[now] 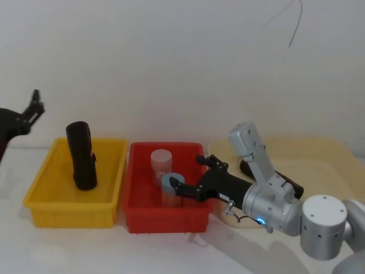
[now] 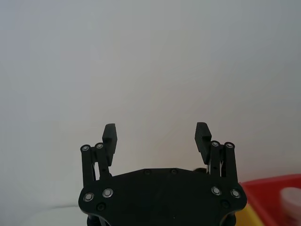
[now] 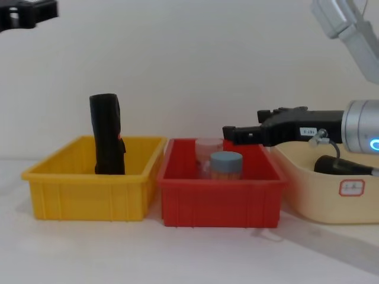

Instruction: Pick up the garbage bag with the one hand and transfer it to the other hand.

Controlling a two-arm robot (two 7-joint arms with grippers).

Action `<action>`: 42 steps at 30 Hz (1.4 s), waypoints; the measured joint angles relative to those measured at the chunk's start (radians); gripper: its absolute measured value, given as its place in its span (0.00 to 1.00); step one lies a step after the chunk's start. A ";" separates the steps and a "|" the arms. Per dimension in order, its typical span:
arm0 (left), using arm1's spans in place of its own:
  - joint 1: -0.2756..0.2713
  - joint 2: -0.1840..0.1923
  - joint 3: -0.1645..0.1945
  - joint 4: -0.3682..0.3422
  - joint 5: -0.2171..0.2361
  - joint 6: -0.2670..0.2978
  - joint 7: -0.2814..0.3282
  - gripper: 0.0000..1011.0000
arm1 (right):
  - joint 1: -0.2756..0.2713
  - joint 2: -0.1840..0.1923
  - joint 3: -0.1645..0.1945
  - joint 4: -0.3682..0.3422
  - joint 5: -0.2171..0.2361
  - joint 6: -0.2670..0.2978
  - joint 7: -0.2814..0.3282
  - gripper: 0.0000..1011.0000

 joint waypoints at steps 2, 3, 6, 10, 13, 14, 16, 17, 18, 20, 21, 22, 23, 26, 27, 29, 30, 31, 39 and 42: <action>0.007 0.004 -0.012 -0.008 0.007 0.001 0.010 0.99 | 0.012 -0.003 -0.003 0.021 0.000 0.000 0.002 0.99; 0.010 0.006 -0.016 -0.011 0.009 0.002 0.015 0.99 | 0.027 -0.006 -0.006 0.044 -0.001 0.000 0.005 0.99; 0.020 0.012 -0.031 -0.020 0.019 0.004 0.029 0.99 | 0.048 -0.010 -0.011 0.086 -0.001 0.000 0.009 0.99; 0.031 0.018 -0.045 -0.030 0.028 0.006 0.043 0.99 | 0.071 -0.015 -0.016 0.131 -0.001 0.000 0.014 0.99; 0.039 0.022 -0.057 -0.037 0.035 0.007 0.054 0.99 | 0.089 -0.019 -0.021 0.168 0.000 0.000 0.018 0.99; 0.040 0.023 -0.058 -0.039 0.036 0.008 0.056 0.99 | 0.096 -0.020 -0.024 0.182 0.000 0.000 0.021 0.99; 0.042 0.024 -0.062 -0.041 0.038 0.008 0.059 0.99 | 0.102 -0.021 -0.027 0.195 0.001 0.000 0.024 0.99; 0.043 0.025 -0.063 -0.042 0.039 0.008 0.060 0.99 | 0.109 -0.024 -0.031 0.210 0.001 0.000 0.027 0.99; 0.045 0.026 -0.066 -0.043 0.041 0.008 0.063 0.99 | 0.112 -0.024 -0.032 0.216 0.002 0.000 0.029 0.99; 0.047 0.027 -0.068 -0.045 0.042 0.009 0.065 0.99 | 0.118 -0.027 -0.036 0.227 0.003 0.001 0.034 0.99; 0.048 0.028 -0.070 -0.047 0.043 0.009 0.067 0.99 | 0.123 -0.029 -0.039 0.236 0.004 0.001 0.039 0.99; 0.050 0.029 -0.072 -0.048 0.045 0.009 0.069 0.99 | 0.127 -0.030 -0.041 0.243 0.005 0.001 0.041 0.99; 0.050 0.029 -0.073 -0.048 0.045 0.009 0.070 0.99 | 0.129 -0.032 -0.043 0.249 0.006 0.001 0.044 0.99; 0.052 0.030 -0.076 -0.050 0.047 0.010 0.073 0.99 | 0.142 -0.040 -0.053 0.271 0.010 0.000 0.058 0.99; 0.053 0.030 -0.077 -0.051 0.047 0.010 0.073 0.99 | 0.142 -0.040 -0.053 0.271 0.010 0.000 0.058 0.99; 0.054 0.031 -0.078 -0.051 0.048 0.010 0.074 0.99 | 0.148 -0.045 -0.058 0.281 0.013 0.000 0.066 0.99; 0.054 0.031 -0.079 -0.052 0.049 0.010 0.075 0.99 | 0.153 -0.048 -0.061 0.288 0.015 0.000 0.071 0.99; 0.054 0.032 -0.079 -0.052 0.049 0.010 0.076 0.99 | 0.155 -0.049 -0.063 0.290 0.016 0.000 0.072 0.99; 0.057 0.033 -0.083 -0.055 0.051 0.011 0.079 0.99 | 0.173 -0.061 -0.079 0.313 0.022 0.000 0.087 0.99; 0.057 0.033 -0.084 -0.055 0.051 0.011 0.080 0.99 | 0.179 -0.064 -0.083 0.322 0.023 0.000 0.088 0.99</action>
